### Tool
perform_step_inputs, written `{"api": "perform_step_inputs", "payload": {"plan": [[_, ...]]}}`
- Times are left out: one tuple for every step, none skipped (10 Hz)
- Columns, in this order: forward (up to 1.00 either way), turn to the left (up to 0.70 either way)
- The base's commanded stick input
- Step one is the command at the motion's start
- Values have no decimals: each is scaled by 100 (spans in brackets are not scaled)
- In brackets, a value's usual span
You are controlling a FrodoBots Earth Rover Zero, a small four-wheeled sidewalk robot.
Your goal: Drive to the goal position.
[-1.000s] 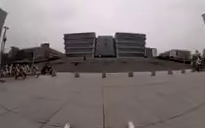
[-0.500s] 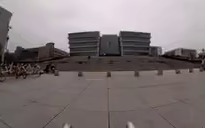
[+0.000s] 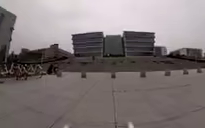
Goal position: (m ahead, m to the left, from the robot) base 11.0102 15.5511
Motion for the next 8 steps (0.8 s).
{"api": "perform_step_inputs", "payload": {"plan": [[70, 1], [70, 0], [70, 1], [70, 0], [70, 1], [70, 1], [70, 0], [70, 0]]}}
